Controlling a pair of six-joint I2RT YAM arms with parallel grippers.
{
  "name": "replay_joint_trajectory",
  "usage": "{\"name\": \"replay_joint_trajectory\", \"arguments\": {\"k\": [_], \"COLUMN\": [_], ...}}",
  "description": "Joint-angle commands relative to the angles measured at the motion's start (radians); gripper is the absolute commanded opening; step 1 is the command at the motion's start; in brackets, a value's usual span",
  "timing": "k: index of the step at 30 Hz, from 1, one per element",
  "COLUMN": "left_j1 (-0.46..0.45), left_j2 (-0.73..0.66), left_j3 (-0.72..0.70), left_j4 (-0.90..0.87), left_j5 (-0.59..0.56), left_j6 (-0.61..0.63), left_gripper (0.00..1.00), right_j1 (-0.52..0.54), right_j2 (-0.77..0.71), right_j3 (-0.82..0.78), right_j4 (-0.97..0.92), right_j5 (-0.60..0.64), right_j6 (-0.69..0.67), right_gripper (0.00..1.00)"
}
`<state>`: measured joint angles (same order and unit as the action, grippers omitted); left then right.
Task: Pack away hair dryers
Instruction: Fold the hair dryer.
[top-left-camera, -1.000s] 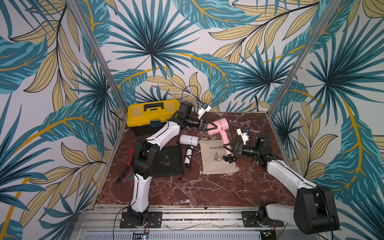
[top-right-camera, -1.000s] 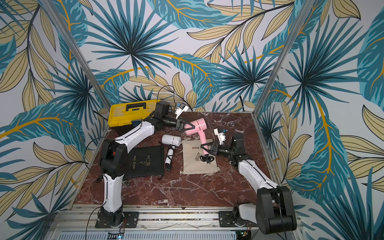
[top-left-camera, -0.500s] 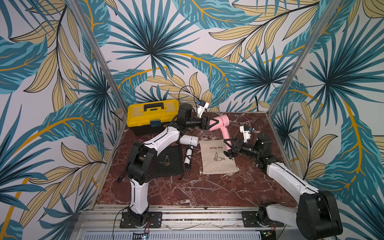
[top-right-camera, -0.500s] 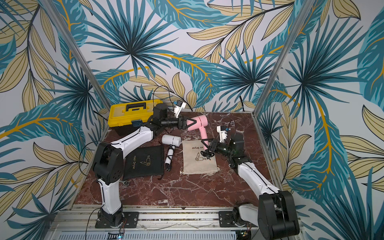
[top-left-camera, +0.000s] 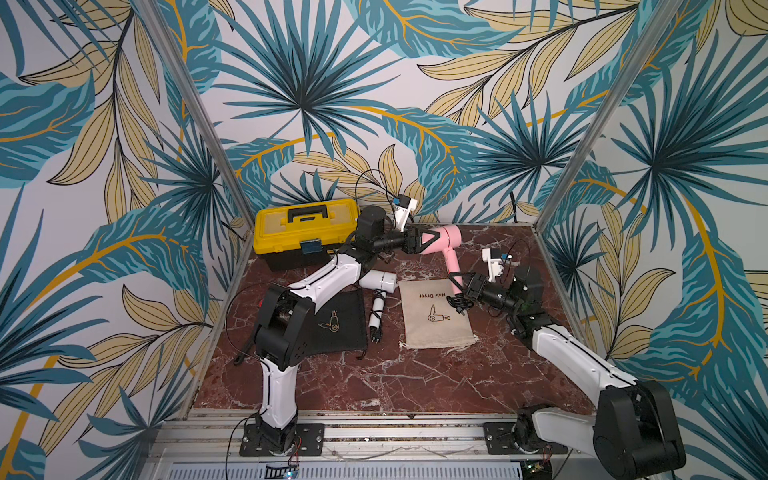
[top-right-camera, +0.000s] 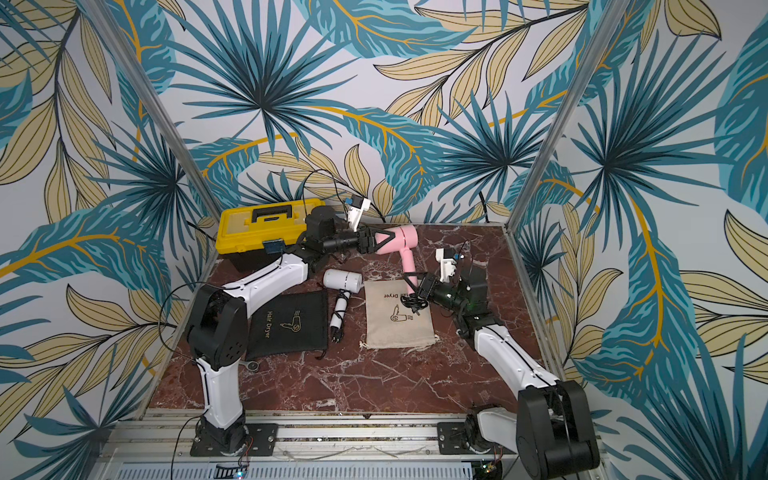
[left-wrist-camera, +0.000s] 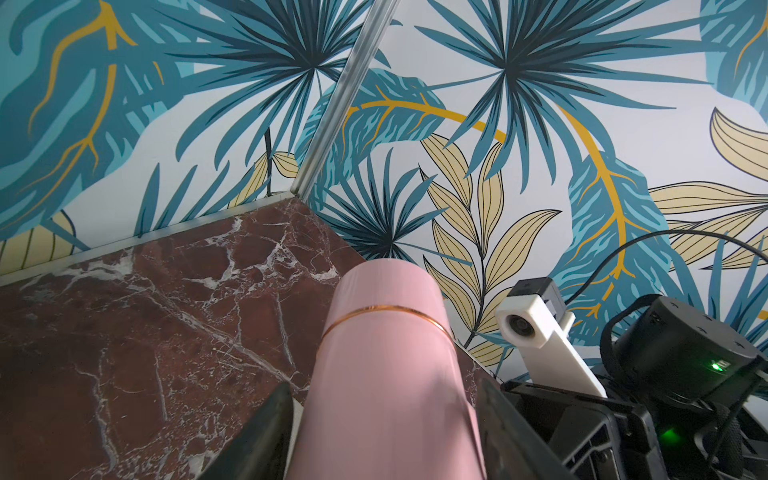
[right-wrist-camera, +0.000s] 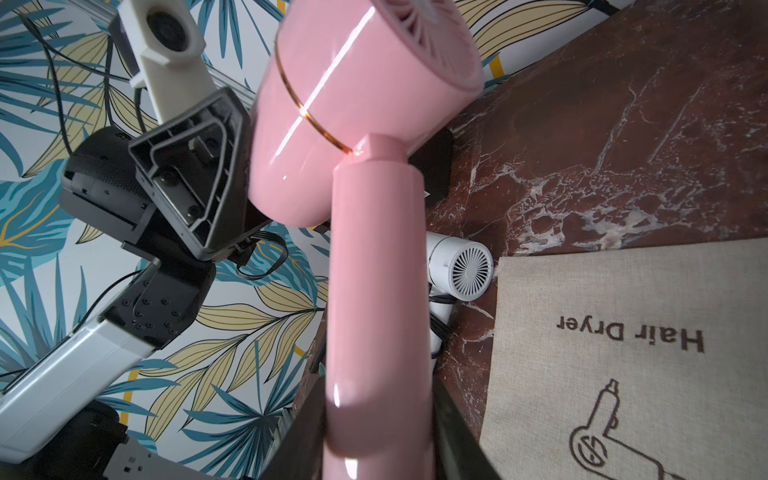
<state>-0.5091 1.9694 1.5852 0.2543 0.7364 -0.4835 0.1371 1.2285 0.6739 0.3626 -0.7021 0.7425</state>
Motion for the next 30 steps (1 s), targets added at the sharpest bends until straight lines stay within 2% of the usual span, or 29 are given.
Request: {"name": "replay_joint_trajectory", "arguments": {"k": [1, 4, 7, 8, 13, 19, 21, 26, 30], "left_j1": [-0.077, -0.013, 0.029, 0.035, 0.051, 0.078, 0.085, 0.103, 0.115], "left_j2": [-0.001, 0.026, 0.076, 0.094, 0.167, 0.223, 0.216, 0.191, 0.173], "left_j3": [-0.064, -0.029, 0.037, 0.066, 0.236, 0.372, 0.361, 0.351, 0.337], "left_j4": [-0.078, -0.1, -0.109, -0.131, -0.421, -0.877, -0.892, -0.892, -0.892], "left_j5": [0.182, 0.27, 0.384, 0.414, 0.544, 0.664, 0.69, 0.743, 0.749], "left_j6": [0.091, 0.09, 0.073, 0.081, 0.252, 0.552, 0.562, 0.545, 0.53], "left_gripper": [0.05, 0.17, 0.4, 0.45, 0.66, 0.78, 0.82, 0.82, 0.69], "right_j1": [0.016, 0.016, 0.016, 0.016, 0.015, -0.014, -0.023, -0.028, -0.031], "right_j2": [-0.039, -0.085, -0.112, -0.115, -0.063, -0.01, 0.015, 0.08, 0.103], "right_j3": [0.096, 0.126, 0.158, 0.163, 0.24, 0.372, 0.43, 0.541, 0.561], "right_j4": [-0.05, -0.301, -0.457, -0.468, -0.617, -0.809, -0.867, -1.006, -1.023], "right_j5": [-0.076, -0.131, -0.132, -0.132, -0.164, -0.246, -0.267, -0.282, -0.295], "right_j6": [-0.216, -0.448, -0.594, -0.616, -0.767, -0.973, -1.017, -1.123, -1.145], "right_gripper": [0.0, 0.0, 0.0, 0.0, 0.0, 0.0, 0.0, 0.0, 0.0]}}
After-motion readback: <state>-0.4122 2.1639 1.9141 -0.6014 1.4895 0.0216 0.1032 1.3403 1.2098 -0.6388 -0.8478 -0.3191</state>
